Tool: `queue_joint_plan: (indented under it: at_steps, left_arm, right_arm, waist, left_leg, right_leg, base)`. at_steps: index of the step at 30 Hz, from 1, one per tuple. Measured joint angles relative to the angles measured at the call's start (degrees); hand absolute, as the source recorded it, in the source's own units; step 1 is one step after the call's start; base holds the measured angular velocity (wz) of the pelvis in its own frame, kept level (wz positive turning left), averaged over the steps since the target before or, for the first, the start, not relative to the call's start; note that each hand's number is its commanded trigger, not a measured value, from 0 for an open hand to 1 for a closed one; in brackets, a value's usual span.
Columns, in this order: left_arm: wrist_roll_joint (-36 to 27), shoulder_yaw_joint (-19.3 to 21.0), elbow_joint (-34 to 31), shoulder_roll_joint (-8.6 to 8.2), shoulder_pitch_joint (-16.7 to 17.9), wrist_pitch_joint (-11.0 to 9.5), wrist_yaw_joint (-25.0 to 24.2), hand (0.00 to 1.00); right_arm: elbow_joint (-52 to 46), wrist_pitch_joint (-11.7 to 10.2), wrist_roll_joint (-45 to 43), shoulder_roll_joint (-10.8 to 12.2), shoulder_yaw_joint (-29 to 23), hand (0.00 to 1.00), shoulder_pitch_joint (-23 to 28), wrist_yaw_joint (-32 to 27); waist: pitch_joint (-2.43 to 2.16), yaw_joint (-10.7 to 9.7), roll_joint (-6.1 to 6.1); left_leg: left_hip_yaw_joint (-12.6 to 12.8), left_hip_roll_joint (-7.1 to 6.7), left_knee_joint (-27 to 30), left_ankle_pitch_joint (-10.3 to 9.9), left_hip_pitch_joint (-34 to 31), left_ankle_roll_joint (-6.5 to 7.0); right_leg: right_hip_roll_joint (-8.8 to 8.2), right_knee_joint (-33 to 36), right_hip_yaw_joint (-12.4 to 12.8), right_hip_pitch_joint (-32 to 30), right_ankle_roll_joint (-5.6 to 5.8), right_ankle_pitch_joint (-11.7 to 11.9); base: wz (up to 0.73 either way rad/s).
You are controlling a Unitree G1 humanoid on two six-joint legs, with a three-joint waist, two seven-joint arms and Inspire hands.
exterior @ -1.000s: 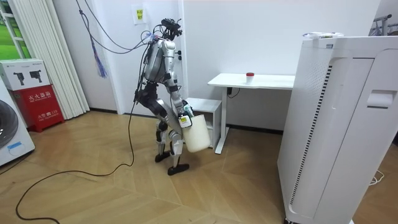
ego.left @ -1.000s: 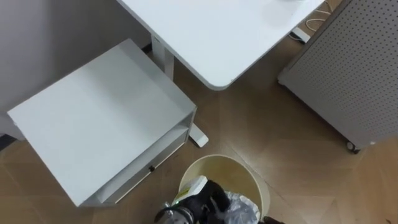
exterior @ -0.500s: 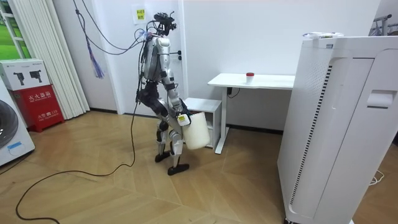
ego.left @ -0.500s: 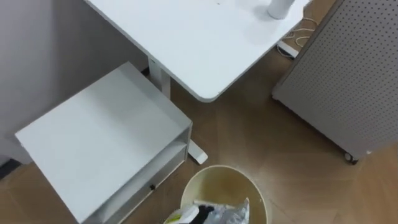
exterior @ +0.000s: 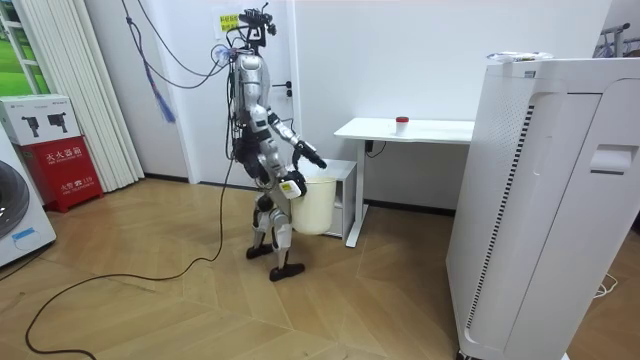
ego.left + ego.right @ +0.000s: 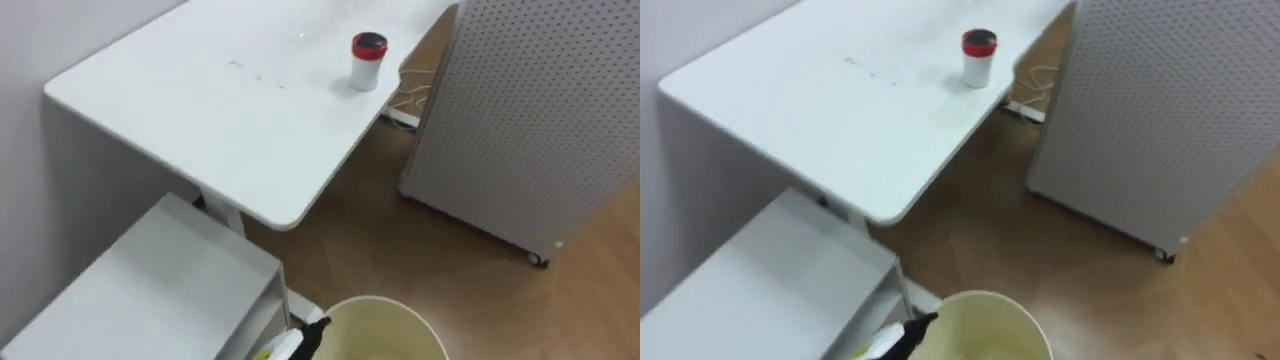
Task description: Pick garbage
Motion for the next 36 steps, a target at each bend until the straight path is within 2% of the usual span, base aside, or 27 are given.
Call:
queue_joint_plan:
  at_steps: [2, 4, 6, 8, 10, 13, 16, 19, 21, 23, 24, 27, 29, 36]
  left_arm:
    - [1.39, 2.79, -7.41, 3.72, 3.33, 0.09, 1.17, 0.0]
    - [2.0, 5.21, -11.08, 5.05, 5.78, 0.19, 2.48, 0.0]
    - [2.44, 7.8, -12.49, 4.94, 6.79, 0.31, 3.8, 0.0]
    - [2.62, 8.78, -14.49, 4.95, 7.58, 0.41, 5.35, 0.0]
    - [3.12, 8.7, -15.89, 4.59, 7.59, 0.4, 6.18, 0.0]
    - [3.02, 8.75, -20.94, 4.52, 9.06, 0.31, 7.49, 0.0]
    - [3.04, 8.72, -23.29, 4.43, 9.51, -0.18, 7.65, 0.0]
    - [2.92, 8.74, -27.82, 4.83, 9.85, -0.69, 8.46, 0.0]
    - [2.72, 9.17, -31.18, 5.09, 9.88, -2.39, 10.34, 0.0]
    - [2.26, 10.47, -33.62, 4.91, 10.02, -5.3, 13.03, 0.0]
    - [2.1, 10.61, -33.91, 4.91, 10.04, -5.58, 13.64, 0.0]
    - [2.04, 11.16, -34.7, 4.9, 10.24, -5.75, 13.91, 0.0]
    - [1.8, 11.32, -34.67, 4.99, 11.32, -5.74, 13.75, 0.0]
    - [1.39, 11.82, -34.71, 5.05, 11.93, -5.8, 13.52, 0.0]
  right_arm:
    - [-3.06, 0.0, -0.18, -1.41, -0.35, 1.0, 3.29, -0.02]
    - [-3.16, -0.01, -0.41, -1.94, -0.36, 1.0, 4.51, -0.16]
    - [-3.01, -0.01, -1.06, -1.87, -0.77, 1.0, 4.69, -0.6]
    - [-3.1, -0.01, -1.28, -1.7, -0.72, 1.0, 4.66, -0.64]
    - [-2.83, -0.07, -1.32, -1.65, -0.73, 1.0, 4.81, -0.37]
    - [-2.44, -0.53, -1.52, -1.49, -0.74, 1.0, 5.05, -0.37]
    - [-1.4, -1.45, -2.32, -1.29, -0.74, 1.0, 5.5, -0.38]
    - [-1.45, -2.24, -4.09, -1.3, -0.73, 1.0, 5.48, -0.4]
    - [-1.54, -2.84, -4.51, -1.33, -0.73, 1.0, 5.45, -0.02]
    - [-1.62, -2.95, -4.91, -1.31, -0.73, 1.0, 5.53, 0.22]
    - [-1.64, -2.96, -5.29, -1.32, -0.74, 1.0, 5.53, 0.37]
    - [-1.67, -3.61, -6.73, -1.32, -0.85, 1.0, 5.77, 1.22]
    - [-1.67, -3.65, -8.14, -1.29, -0.85, 1.0, 5.84, 1.34]
    - [-1.54, -3.77, -12.69, -1.4, -1.48, 1.0, 5.97, 2.82]
  waist:
    - [-0.2, 0.09, 0.0]
    - [-0.52, 0.53, -0.14]
    - [-0.66, 1.84, -0.16]
    - [-0.85, 2.92, 0.14]
    - [-0.89, 2.54, 0.22]
    - [-0.84, 2.8, 0.34]
    - [-0.62, 2.99, 0.59]
    - [-0.6, 3.13, 0.55]
    - [-0.6, 3.1, 0.56]
    - [-0.57, 3.03, 0.43]
    - [-0.59, 3.03, 0.39]
    - [-0.54, 3.2, 0.12]
    - [-0.51, 3.12, 0.18]
    - [-0.43, 3.2, -0.02]
  left_leg:
    - [0.79, -0.1, -1.56, -0.79, 2.99, 0.11]
    - [2.37, -0.2, -2.96, -1.02, 5.89, 0.21]
    - [3.93, -0.31, -4.04, -1.37, 7.88, 0.55]
    - [4.44, -0.19, -4.82, -2.03, 8.82, 1.02]
    - [6.25, 0.43, -4.98, -2.35, 9.3, 1.45]
    - [8.88, 0.47, -6.16, -2.57, 11.07, 1.59]
    - [9.6, 0.45, -7.67, -2.47, 12.75, 1.35]
    - [9.37, 0.32, -8.75, -2.27, 13.23, 0.92]
    - [9.41, 0.06, -9.59, -2.1, 13.81, 0.73]
    - [9.79, 0.68, -10.09, -1.99, 15.17, 0.56]
    - [9.87, 0.71, -10.23, -1.96, 15.41, 0.52]
    - [9.9, 1.02, -10.55, -1.85, 16.16, 0.33]
    - [9.88, 1.33, -10.49, -1.85, 17.0, 0.33]
    - [9.12, 1.6, -10.17, -1.76, 18.22, 0.13]
  right_leg:
    - [0.41, -0.58, 0.21, 1.68, 0.02, 0.17]
    - [0.61, -1.49, -0.06, 3.11, -0.09, 0.81]
    - [0.53, -2.83, -2.22, 3.76, -0.6, 2.6]
    - [-0.39, -5.74, -8.74, 4.59, -1.88, 5.16]
    - [-1.23, -6.34, -11.98, 4.92, -2.26, 5.64]
    - [-1.48, -6.11, -13.78, 5.17, -2.59, 5.85]
    - [-1.72, -6.41, -16.84, 5.94, -3.28, 5.7]
    - [-1.21, -8.01, -17.4, 6.34, -3.79, 6.02]
    - [-0.81, -8.9, -17.29, 6.86, -3.82, 6.17]
    - [-0.22, -9.91, -17.25, 8.16, -3.76, 6.25]
    - [-0.12, -10.21, -17.3, 8.45, -3.76, 6.25]
    - [0.17, -10.56, -17.97, 9.13, -3.86, 6.16]
    - [0.3, -10.55, -19.39, 9.93, -4.28, 5.88]
    - [0.79, -10.41, -19.24, 10.78, -4.94, 5.35]
  base:
    - [-0.61]
    - [-0.83]
    - [-1.06]
    - [-0.94]
    - [-0.46]
    - [-0.37]
    - [-0.16]
    - [-0.12]
    - [-0.09]
    - [-0.08]
    - [-0.06]
    - [-0.05]
    - [-0.07]
    - [-0.06]
